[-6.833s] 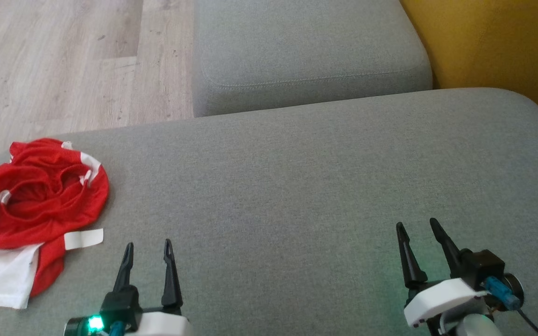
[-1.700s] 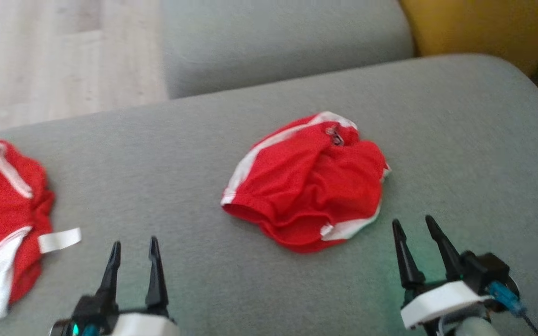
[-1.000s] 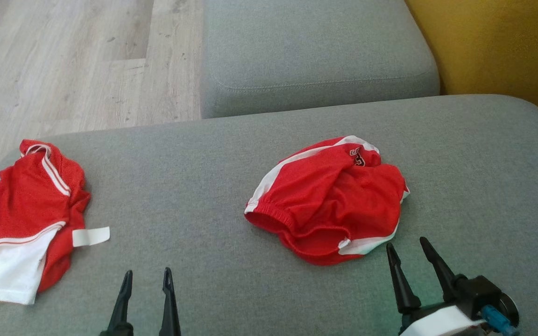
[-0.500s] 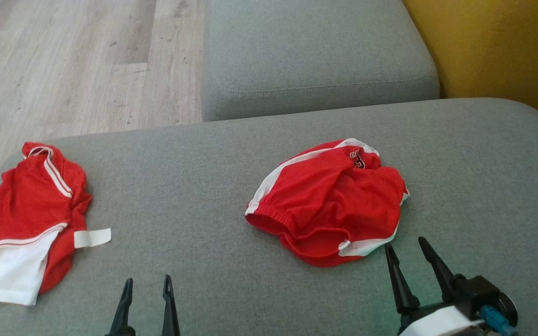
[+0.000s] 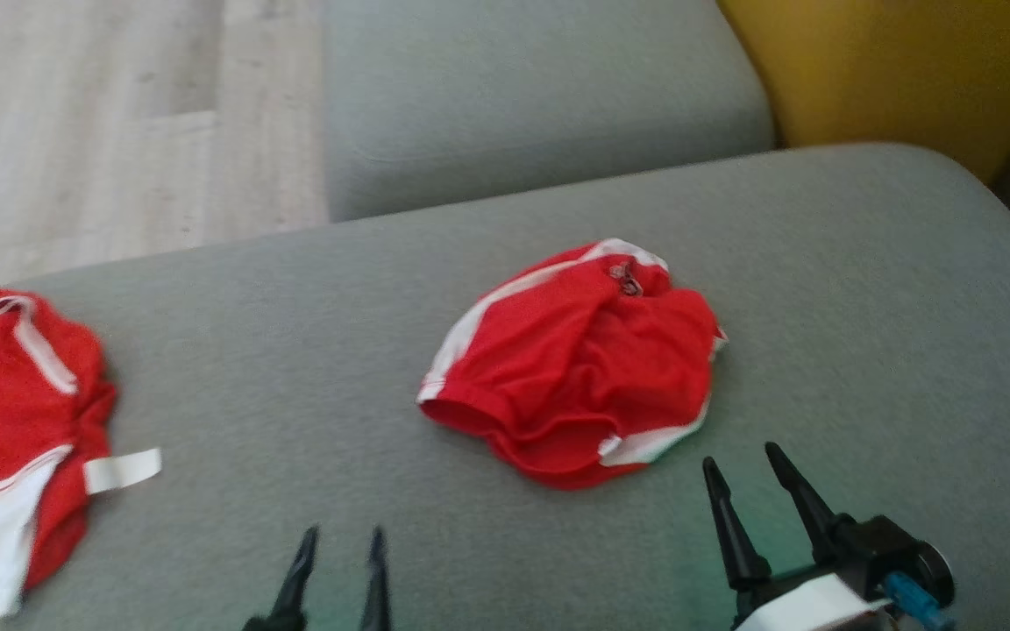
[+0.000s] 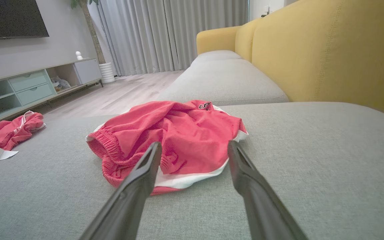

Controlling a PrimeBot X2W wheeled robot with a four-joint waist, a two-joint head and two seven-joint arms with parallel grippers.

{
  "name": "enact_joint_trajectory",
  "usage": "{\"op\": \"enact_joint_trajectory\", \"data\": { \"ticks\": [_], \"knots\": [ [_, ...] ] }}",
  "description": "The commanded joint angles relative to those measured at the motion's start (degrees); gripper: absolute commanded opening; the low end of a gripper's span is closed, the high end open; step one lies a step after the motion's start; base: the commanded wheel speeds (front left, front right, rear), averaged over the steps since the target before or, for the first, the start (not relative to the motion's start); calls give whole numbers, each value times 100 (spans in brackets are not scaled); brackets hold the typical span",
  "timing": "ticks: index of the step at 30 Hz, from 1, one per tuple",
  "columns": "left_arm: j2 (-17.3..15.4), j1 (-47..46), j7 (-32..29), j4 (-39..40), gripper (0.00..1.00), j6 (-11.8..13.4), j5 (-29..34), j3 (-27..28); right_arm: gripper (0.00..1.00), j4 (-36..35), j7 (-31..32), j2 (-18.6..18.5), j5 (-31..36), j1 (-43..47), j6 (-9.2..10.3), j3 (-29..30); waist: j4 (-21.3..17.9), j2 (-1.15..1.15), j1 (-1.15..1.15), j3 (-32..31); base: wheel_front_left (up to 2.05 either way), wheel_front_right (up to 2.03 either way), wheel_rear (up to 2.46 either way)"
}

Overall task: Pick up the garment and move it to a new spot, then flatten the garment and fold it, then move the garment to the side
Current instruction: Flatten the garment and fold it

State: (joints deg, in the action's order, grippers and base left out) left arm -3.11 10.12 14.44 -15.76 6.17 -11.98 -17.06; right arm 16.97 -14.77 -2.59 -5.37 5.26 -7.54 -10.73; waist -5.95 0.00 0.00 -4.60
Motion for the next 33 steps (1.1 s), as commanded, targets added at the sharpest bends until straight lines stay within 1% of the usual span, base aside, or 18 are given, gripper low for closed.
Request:
{"op": "enact_joint_trajectory", "data": {
  "ticks": [1,7,11,13,18,21,22,25,29,33],
  "knots": [
    [23,-498,56,95,100,-92,-41,40,100,-241,-23,-29,51,-318,5,-156,-327,0,0,234,0,0,0],
    [24,-1211,56,-407,100,-232,-62,-488,100,-285,-23,-29,77,-467,5,-175,-978,0,0,611,0,0,0],
    [24,-1791,56,-933,100,-284,-45,-870,100,-291,-23,-29,85,-544,5,-173,-1289,0,0,858,0,0,0],
    [24,-2093,56,-1195,100,-306,-57,-1037,100,-307,-23,-29,59,-594,5,-188,-1408,0,0,1012,0,0,0],
    [24,-2824,56,-1928,100,-487,-128,-1453,100,-346,-23,-29,-57,-748,5,-239,-1625,0,0,1343,0,0,0],
    [24,-3149,56,-2194,100,-538,-137,-1629,100,-340,-23,-29,-144,-832,5,-251,-1754,0,0,1470,0,0,0],
    [24,-3149,56,-2194,100,-538,-137,-1629,100,-340,-23,-29,-144,-832,5,-251,-1754,0,0,1470,0,0,0],
    [24,-3375,56,-2501,100,-519,-179,-1772,100,-356,-23,-29,-238,-941,5,-249,-1944,0,0,1614,0,0,0],
    [24,-3491,56,-2698,100,-476,-222,-1835,100,-373,-23,-29,-299,-979,5,-239,-2108,0,0,1716,0,0,0],
    [20,-3541,56,-2675,100,-393,-159,-1849,100,-381,-23,-29,-359,-989,5,-237,-2236,0,0,1785,0,0,0]
  ]
}}
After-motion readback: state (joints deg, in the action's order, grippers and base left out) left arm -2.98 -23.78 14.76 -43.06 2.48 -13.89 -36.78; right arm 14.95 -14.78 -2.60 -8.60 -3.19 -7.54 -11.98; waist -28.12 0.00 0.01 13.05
